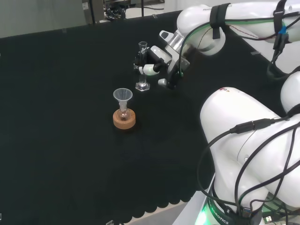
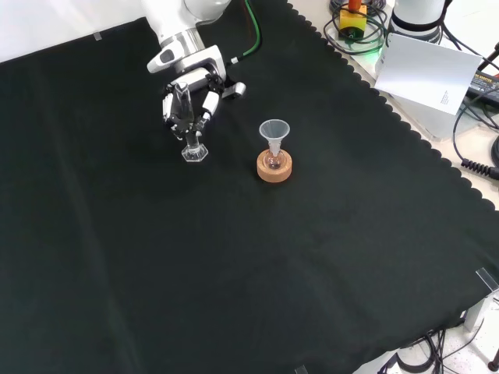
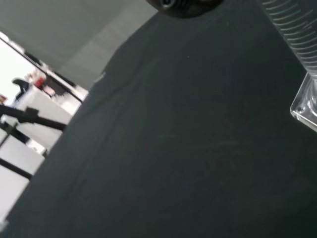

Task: Pick up the graduated cylinder.

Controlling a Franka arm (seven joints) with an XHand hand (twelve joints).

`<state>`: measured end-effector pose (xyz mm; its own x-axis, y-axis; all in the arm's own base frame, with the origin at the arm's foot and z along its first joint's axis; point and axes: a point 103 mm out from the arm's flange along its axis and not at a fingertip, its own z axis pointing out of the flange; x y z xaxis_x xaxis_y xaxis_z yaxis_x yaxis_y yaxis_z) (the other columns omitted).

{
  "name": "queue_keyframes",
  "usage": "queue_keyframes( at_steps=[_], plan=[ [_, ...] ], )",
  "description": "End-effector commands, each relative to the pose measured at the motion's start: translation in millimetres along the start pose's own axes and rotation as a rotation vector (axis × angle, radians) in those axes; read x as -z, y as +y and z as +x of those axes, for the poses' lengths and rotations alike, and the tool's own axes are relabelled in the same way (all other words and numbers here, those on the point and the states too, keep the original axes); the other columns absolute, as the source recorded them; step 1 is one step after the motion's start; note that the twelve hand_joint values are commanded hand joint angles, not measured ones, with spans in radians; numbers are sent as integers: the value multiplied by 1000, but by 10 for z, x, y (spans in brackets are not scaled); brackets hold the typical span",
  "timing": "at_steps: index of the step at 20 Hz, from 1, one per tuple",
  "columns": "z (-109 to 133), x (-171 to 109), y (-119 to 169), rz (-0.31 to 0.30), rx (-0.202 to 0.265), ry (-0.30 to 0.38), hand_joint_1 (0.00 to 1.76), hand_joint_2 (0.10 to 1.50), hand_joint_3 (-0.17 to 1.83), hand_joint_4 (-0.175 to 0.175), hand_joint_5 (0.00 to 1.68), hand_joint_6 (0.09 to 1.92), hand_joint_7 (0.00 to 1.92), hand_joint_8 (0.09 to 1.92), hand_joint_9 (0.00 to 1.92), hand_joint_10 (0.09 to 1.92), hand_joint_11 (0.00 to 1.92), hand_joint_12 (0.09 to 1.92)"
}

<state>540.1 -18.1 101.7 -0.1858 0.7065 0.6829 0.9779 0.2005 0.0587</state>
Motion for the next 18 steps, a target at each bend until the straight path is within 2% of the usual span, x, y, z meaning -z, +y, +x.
queue_keyframes(
  at_steps=[1, 6, 13, 18],
  plan=[
    [113, 276, -54, 51, 34, -179, 1268, 1094, -2, -175, 1010, 941, 1045, 930, 1393, 159, 1140, 915],
    [234, 369, -79, 85, 43, -268, 1277, 1073, -2, -175, 1053, 873, 1100, 851, 1524, 92, 1287, 840],
    [436, 496, -188, 153, 44, -361, 1280, 1065, -3, -175, 1071, 847, 1120, 822, 1555, 87, 1314, 809],
    [562, 586, -369, 210, 23, -434, 1281, 1064, -3, -175, 1073, 844, 1122, 818, 1558, 87, 1308, 801]
  ],
)
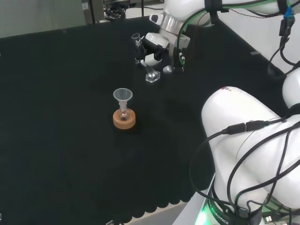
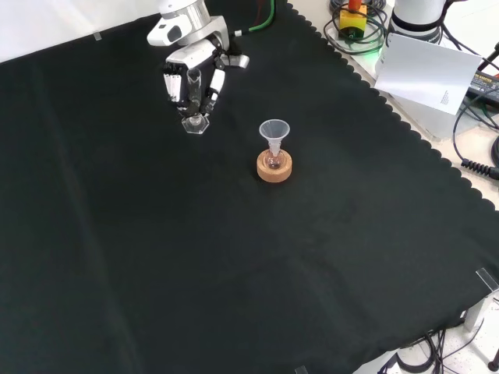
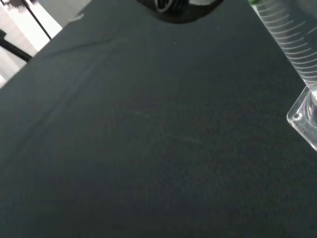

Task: Pick up the graduated cylinder.

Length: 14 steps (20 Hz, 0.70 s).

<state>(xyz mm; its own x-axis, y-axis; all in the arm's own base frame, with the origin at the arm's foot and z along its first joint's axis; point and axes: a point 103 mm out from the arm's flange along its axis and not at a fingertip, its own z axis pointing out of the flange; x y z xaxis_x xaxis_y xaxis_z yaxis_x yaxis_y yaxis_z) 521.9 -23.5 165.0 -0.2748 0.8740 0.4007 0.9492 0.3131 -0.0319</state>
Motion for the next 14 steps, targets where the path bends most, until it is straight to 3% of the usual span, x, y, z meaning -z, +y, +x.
queue_keyframes(
  at_steps=[1, 7, 14],
  plan=[
    [119, 125, -277, 97, -22, -105, 1281, 1064, -3, -175, 1073, 843, 1122, 818, 1558, 87, 1305, 799],
    [200, 239, -594, 175, -60, -175, 1281, 1064, -3, -175, 1074, 842, 1122, 816, 1551, 87, 1284, 787],
    [368, 348, -943, 243, -65, -247, 1281, 1064, -2, -175, 1074, 843, 1121, 818, 1547, 87, 1274, 783]
  ],
)
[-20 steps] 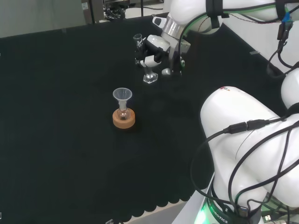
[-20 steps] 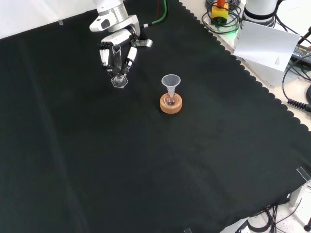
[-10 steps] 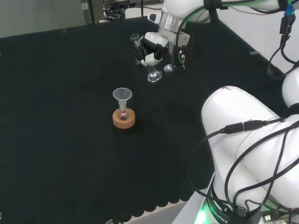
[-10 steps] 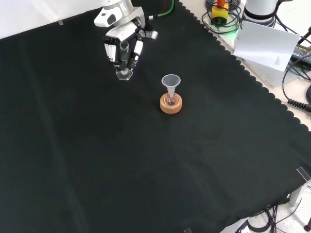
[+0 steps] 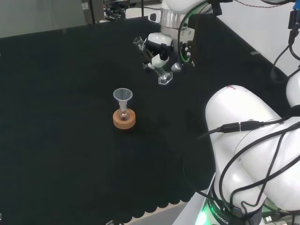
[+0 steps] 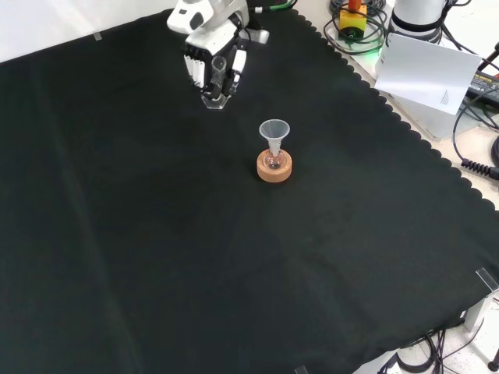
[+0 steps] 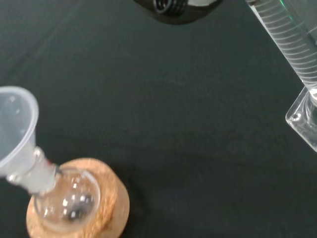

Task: Pick up the graduated cylinder.

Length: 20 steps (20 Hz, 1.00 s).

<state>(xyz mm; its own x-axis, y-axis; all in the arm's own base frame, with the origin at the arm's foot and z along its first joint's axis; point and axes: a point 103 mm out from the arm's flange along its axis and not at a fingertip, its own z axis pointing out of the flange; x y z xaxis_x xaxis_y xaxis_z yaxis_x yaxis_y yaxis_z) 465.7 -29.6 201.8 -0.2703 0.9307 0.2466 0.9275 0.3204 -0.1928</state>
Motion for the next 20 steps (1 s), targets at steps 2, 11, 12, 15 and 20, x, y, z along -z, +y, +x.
queue_keyframes(
  at_steps=[2, 11, 12, 15, 20],
  plan=[
    [136, 31, -490, 103, -37, -107, 1281, 1064, -2, -175, 1073, 843, 1120, 818, 1547, 87, 1273, 783],
    [154, -58, -738, 195, -47, -177, 1281, 1064, -1, -175, 1072, 845, 1118, 820, 1544, 87, 1270, 782],
    [155, -75, -754, 202, -49, -180, 1281, 1064, -1, -175, 1072, 845, 1118, 821, 1544, 87, 1269, 782],
    [183, -141, -792, 231, -51, -191, 1281, 1064, -1, -175, 1072, 846, 1117, 822, 1542, 87, 1267, 782],
    [254, -235, -824, 282, -53, -221, 1281, 1065, -1, -175, 1070, 848, 1116, 824, 1540, 87, 1264, 781]
  ],
)
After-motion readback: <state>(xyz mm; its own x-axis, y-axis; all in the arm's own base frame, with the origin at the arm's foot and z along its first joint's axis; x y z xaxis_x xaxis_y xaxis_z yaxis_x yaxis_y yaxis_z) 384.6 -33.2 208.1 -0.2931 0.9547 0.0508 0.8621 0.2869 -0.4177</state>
